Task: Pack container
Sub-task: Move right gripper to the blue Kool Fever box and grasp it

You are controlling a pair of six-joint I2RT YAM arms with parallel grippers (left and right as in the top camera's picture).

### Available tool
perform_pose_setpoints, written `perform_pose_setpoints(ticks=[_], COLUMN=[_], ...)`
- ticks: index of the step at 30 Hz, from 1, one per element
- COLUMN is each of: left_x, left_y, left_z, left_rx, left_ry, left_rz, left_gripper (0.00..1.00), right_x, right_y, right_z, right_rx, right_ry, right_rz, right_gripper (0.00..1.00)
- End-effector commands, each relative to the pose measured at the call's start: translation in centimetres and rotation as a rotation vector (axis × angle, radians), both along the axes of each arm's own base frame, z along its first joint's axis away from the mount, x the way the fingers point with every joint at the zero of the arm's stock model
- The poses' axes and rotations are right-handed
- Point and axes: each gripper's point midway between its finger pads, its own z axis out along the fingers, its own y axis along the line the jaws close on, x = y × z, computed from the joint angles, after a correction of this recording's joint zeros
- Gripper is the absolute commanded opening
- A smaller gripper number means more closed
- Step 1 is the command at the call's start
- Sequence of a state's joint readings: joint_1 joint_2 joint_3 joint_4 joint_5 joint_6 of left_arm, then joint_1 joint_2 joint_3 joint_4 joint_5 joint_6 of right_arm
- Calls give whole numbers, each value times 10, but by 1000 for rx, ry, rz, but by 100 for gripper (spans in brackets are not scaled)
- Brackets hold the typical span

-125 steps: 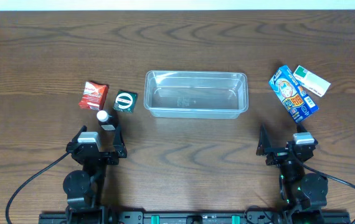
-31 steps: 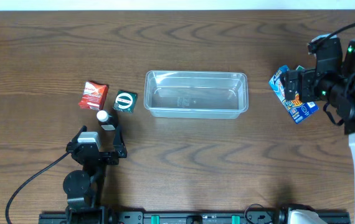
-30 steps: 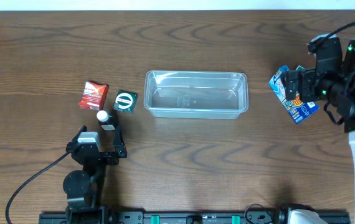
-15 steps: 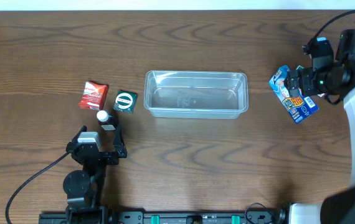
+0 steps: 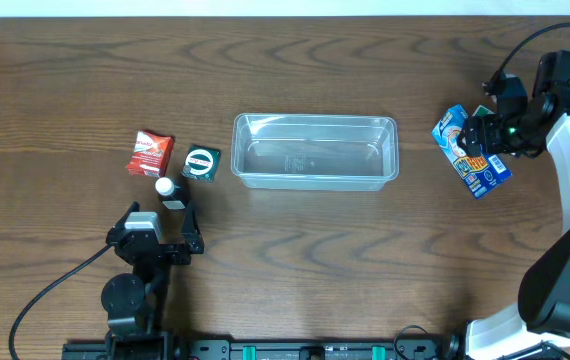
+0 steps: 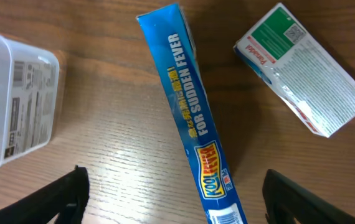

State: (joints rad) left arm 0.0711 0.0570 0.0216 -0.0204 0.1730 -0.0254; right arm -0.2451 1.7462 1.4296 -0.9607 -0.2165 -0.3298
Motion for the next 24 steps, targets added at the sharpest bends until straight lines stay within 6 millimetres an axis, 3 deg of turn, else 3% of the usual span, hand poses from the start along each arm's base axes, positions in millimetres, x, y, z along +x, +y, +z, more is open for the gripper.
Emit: perform_pose_setpoints(ticks=[1, 16, 24], left_x=[-1, -1, -1], left_y=[-1, -1, -1], left_z=[-17, -17, -17], left_rx=[-1, -1, -1], left_ry=[52, 52, 52], left_rz=[-7, -7, -7], left_gripper=[98, 98, 98], right_x=[5, 5, 3], right_y=[-1, -4, -6], right_z=[2, -16, -41], right_rx=[13, -7, 1], right_ry=[-11, 1, 66], right_rz=[10, 40, 38], right_gripper=[80, 79, 74])
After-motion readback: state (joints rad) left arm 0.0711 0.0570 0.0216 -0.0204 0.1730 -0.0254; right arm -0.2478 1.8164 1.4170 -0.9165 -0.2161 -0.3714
